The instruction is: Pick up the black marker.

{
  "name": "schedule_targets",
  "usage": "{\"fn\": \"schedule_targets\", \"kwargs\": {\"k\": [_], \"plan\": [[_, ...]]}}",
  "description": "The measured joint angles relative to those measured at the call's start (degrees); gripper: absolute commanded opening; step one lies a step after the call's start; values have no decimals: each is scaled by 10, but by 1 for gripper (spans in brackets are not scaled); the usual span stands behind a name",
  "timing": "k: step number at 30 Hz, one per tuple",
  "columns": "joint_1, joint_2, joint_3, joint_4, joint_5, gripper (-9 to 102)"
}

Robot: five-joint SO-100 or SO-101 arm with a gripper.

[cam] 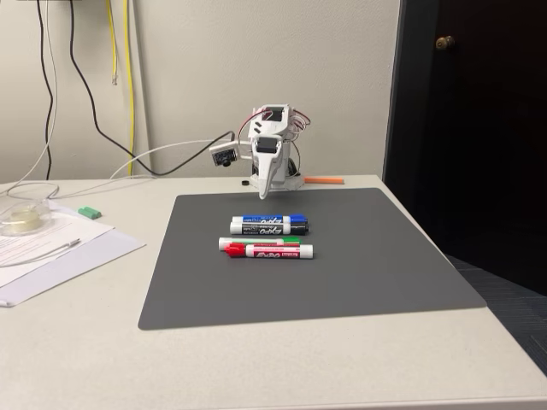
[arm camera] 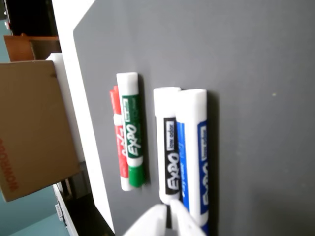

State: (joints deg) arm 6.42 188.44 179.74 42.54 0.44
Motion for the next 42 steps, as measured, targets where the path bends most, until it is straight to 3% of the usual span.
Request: {"fn": "schedule_targets", "kwargs": {"k": [10, 20, 24, 27, 30, 33, 42], "plan": [[0, 0, 0, 2, 55, 0], [1, -20, -18, -12, -24, 0], [18, -180, -139, -2, -60, 0], [17, -314, -274, 49, -83, 0], [17, -494, -461, 160, -99, 0], [6, -624, -606, 203, -100, 0], [26, -834, -705, 215, -166, 0]]}}
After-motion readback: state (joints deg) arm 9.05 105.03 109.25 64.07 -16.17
